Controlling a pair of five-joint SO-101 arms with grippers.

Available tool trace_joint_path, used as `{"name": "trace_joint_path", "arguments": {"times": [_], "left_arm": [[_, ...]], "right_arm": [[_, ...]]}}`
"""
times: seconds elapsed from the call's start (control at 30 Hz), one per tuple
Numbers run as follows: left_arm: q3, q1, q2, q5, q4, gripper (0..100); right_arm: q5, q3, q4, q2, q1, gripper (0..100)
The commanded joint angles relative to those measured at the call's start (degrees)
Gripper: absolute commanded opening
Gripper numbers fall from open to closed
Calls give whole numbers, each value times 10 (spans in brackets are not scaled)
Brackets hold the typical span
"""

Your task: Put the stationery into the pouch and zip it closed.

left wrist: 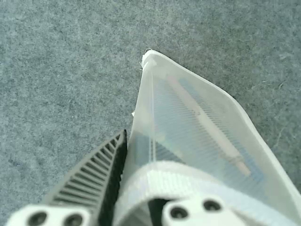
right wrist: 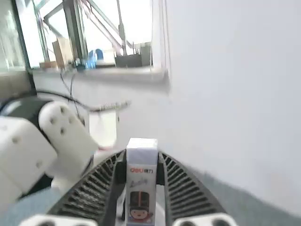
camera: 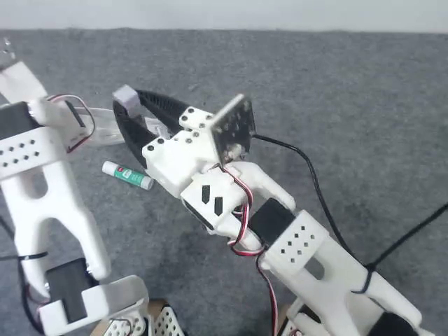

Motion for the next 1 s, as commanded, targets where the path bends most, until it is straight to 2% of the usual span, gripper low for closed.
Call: {"name": "trace_joint_path", "arguments": {"times": [0.0,0.17,0.53,0.77,0.9,0.97], "left_arm": [[-12,-4,0,7,-11,12],[-12,-4,0,7,-11,12],[-12,-4,1,7,-11,12],[-12,-4,1,7,-12,12],[-12,-4,1,6,-12,12],[-12,-4,1,6,-12,12]], "right_arm": [[11,11,-131,33,7,6],[11,47,-269,80,4,6],[15,52,-449,266,0,6],[141,54,-557,366,-4,6],[163,55,-568,385,-3,7],[163,56,-566,385,-3,39]]}}
